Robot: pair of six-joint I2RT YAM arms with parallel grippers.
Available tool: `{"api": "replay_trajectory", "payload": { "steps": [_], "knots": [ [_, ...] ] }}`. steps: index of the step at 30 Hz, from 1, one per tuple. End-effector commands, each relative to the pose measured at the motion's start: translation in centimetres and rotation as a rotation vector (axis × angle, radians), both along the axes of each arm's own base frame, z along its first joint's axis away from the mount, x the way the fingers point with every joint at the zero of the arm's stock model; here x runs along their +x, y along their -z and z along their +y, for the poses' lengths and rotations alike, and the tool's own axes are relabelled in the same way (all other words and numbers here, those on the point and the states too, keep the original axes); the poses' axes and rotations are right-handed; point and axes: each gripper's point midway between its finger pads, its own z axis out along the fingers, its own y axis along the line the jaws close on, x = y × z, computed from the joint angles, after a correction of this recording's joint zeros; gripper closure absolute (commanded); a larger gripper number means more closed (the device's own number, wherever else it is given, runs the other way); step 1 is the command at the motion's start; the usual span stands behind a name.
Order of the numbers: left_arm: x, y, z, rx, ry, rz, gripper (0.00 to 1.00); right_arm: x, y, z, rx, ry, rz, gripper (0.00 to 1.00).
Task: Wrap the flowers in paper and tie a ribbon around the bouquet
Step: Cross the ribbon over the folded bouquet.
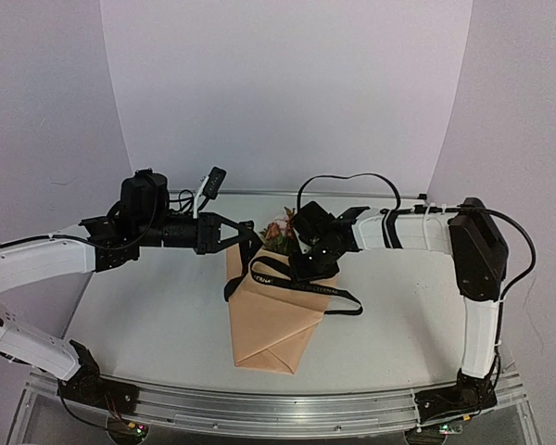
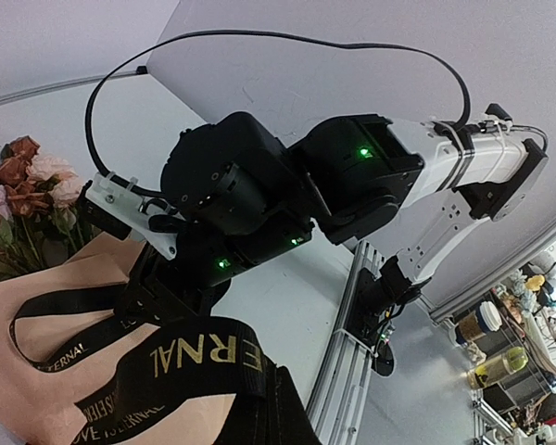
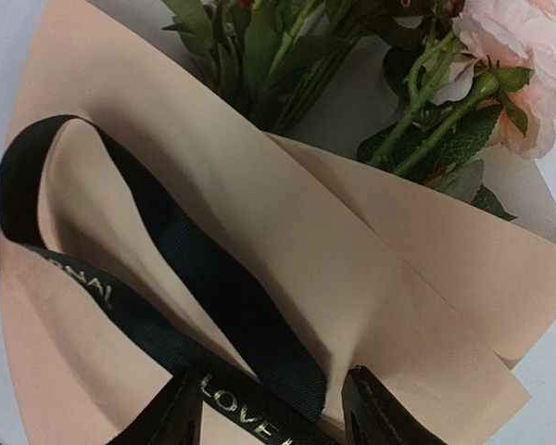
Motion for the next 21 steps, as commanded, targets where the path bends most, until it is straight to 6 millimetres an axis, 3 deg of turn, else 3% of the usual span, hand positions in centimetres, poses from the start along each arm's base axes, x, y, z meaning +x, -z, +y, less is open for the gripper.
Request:
{"api": "replay_trajectory", "payload": {
  "steps": [1,9,14,17,21],
  "knots": [
    [-0.1,-1.9,0.5,-0.027,-0.012,-0.055,1.0,1.1,-0.1,0.1,-0.048,0.016,-0.045,0.48],
    [-0.1,-2.2,0.6,-0.031,-0.011,-0.055,1.0,1.6,0.6,0.5,-0.064,0.035,-0.045,0.61],
    [-0.2,-2.3,0.6,-0.032,-0.01,-0.055,1.0,1.5,0.9,1.0,-0.06,0.043,-0.035,0.8],
    [-0.5,-2.2,0.5,-0.032,0.008,-0.052,1.0,1.6,0.0,1.2,-0.042,0.054,-0.04,0.98],
    [-0.9,-1.9,0.3,-0.036,0.04,-0.053,1.0,1.9,-3.1,1.8,0.021,0.065,-0.064,1.0]
  ]
}}
